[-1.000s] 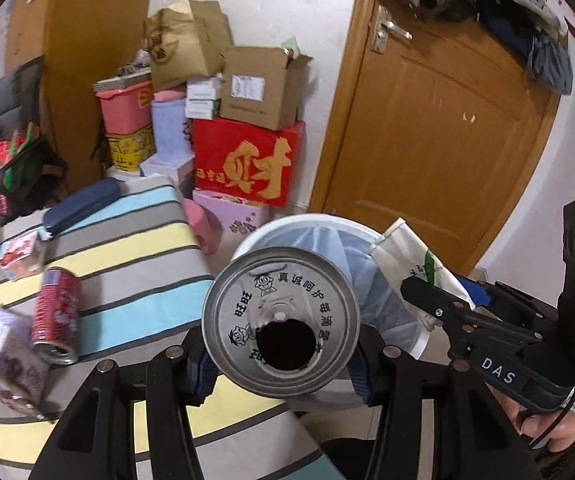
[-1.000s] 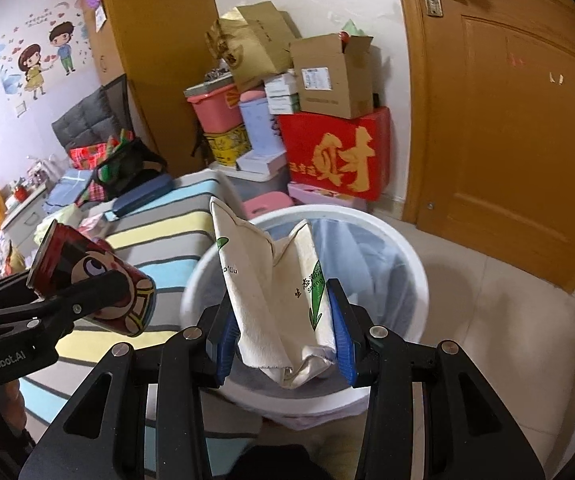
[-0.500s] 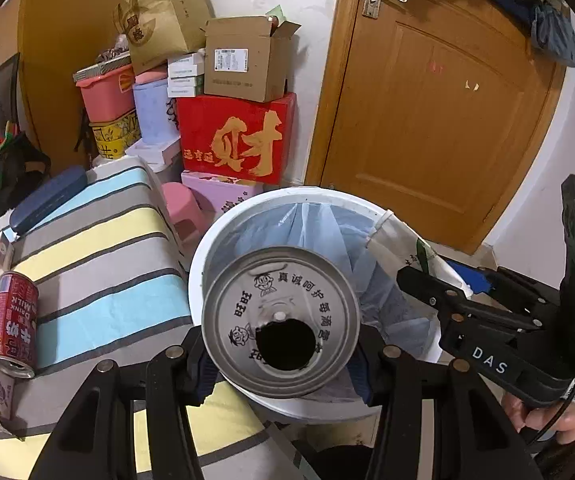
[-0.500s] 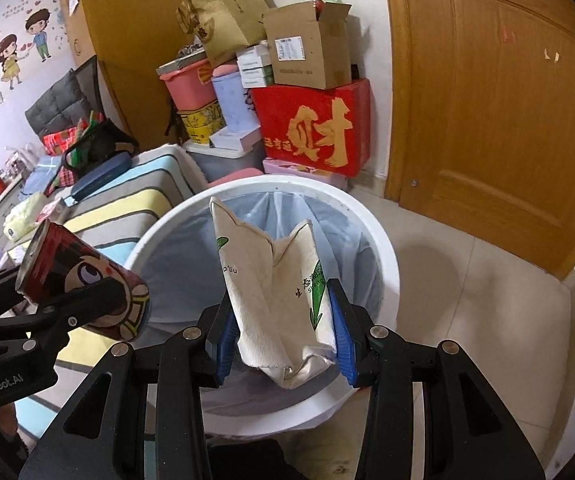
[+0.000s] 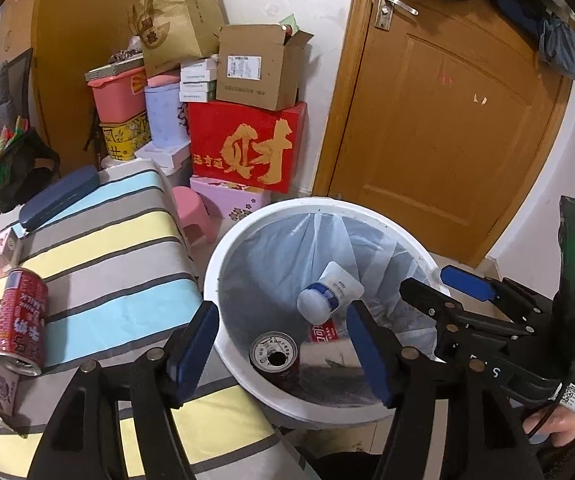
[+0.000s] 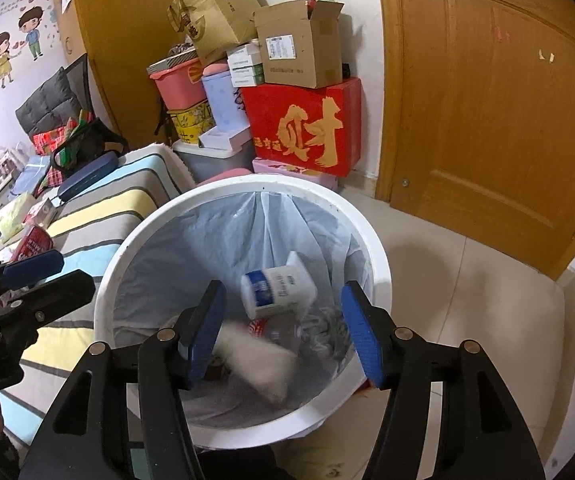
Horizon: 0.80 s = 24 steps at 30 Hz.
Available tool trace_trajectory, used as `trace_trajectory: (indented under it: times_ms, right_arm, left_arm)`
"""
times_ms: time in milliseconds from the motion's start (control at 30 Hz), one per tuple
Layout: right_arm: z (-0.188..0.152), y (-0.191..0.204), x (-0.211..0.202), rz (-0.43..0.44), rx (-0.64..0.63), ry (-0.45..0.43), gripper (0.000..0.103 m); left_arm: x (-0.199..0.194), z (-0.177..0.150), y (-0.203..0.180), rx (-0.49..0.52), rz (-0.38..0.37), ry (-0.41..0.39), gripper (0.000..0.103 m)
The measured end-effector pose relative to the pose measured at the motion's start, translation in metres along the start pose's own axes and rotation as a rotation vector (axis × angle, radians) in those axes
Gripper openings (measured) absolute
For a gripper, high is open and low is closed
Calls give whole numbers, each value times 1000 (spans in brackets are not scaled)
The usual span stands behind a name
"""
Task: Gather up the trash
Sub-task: 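Open both tools to drop the can and paper bag into the bin, then move both tools back toward the remaining trash on the table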
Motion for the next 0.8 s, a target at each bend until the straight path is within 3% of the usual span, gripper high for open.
trace_trajectory:
  times_ms: [800]
  right_arm:
    - [-15, 47, -31, 95, -11, -67, 61]
  left_arm:
    - [-92, -36, 30, -55, 122, -101, 66]
Point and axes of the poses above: each gripper's, at about its wrist camera, not at the fingertips, and x roughly the way its jaws point, y to its left, z to its top, the point moved 3 cm from there along x, roughly the way its jaws point, and after that the axes turned 13 degrees about x, right-handed, at the moved point
